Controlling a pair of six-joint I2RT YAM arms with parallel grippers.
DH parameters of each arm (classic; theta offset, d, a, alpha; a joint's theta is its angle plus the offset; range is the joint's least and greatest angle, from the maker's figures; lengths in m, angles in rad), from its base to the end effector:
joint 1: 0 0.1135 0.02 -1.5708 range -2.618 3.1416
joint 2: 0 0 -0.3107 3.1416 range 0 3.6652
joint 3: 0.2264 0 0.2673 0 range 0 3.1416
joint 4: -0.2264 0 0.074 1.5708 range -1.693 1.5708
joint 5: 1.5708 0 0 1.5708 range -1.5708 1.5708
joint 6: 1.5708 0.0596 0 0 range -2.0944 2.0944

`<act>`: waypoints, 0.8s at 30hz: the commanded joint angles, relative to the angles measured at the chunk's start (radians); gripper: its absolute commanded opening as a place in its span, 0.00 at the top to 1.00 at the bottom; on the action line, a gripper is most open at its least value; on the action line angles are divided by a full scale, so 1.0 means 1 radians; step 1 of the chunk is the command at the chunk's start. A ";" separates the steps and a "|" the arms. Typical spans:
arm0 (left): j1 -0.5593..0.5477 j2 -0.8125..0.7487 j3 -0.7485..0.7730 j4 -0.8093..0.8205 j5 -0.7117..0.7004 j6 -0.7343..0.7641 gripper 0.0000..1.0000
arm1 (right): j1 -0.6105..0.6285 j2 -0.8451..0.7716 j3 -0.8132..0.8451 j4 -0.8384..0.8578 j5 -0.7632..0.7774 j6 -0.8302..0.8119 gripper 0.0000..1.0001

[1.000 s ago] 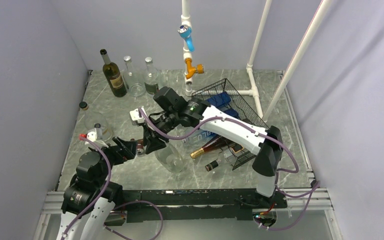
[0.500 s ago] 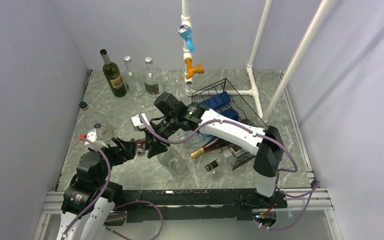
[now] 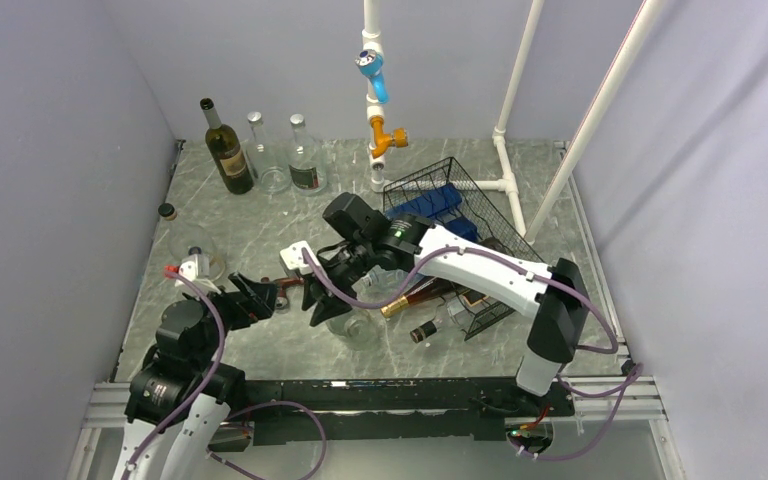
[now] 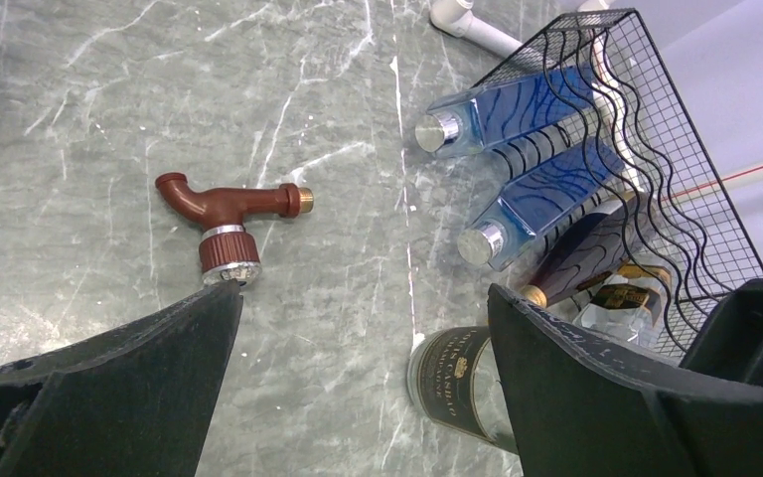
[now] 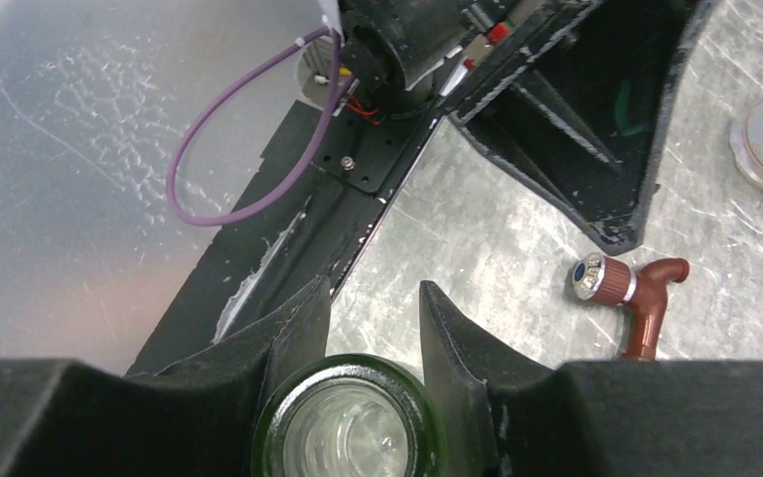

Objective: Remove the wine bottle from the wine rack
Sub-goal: Place the wine bottle at the center of the board.

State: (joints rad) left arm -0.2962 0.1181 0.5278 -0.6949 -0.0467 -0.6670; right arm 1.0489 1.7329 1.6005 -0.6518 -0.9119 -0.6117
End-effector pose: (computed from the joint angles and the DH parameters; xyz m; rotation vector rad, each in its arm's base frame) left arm 0.0531 -0.0133 0.2713 -0.3834 1.8636 -0.6205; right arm 0.1658 0.3828 0.3672 -1.9789 1.1856 1.2856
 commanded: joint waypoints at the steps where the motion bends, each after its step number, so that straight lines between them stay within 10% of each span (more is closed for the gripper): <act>1: -0.001 0.017 -0.010 0.070 0.037 -0.004 0.01 | 0.001 -0.096 -0.023 -0.023 -0.055 -0.055 0.56; 24: -0.001 0.083 -0.020 0.201 0.257 0.018 0.01 | -0.063 -0.179 0.037 -0.214 -0.101 -0.179 0.14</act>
State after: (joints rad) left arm -0.2962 0.1879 0.5034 -0.5705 0.1455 -0.6655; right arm 1.0073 1.6161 1.5837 -0.8280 -0.9646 -0.7498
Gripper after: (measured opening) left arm 0.992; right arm 0.856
